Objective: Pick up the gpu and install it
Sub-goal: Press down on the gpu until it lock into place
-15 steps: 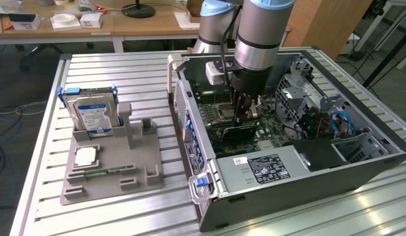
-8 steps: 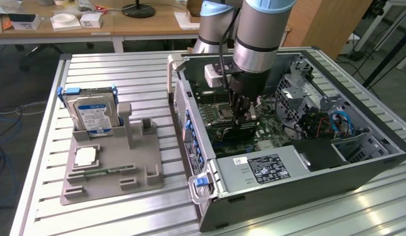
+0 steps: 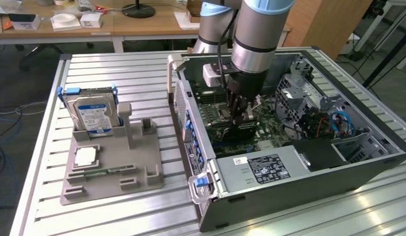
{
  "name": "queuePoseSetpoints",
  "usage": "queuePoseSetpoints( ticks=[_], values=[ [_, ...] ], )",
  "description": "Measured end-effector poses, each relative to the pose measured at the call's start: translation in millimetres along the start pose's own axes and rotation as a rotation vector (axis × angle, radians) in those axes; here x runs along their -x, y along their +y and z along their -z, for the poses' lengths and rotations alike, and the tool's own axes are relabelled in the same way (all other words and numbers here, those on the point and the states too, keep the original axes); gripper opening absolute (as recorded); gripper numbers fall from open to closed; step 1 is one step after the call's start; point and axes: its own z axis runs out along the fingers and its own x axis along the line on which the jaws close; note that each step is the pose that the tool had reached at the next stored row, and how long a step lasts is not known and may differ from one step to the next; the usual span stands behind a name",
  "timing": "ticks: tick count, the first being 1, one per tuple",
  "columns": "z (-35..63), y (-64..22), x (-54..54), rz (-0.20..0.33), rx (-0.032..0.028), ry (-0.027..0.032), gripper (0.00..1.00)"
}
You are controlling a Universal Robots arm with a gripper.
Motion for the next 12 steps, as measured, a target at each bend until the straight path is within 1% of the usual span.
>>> queuePoseSetpoints(
  ticks=[4,12],
  values=[
    [-0.8,0.0,0.1,0.000,-0.0001,-0.0008,0.11],
    [-2.9,0.0,0.1,0.000,0.0002,-0.0001,0.11]
  ],
)
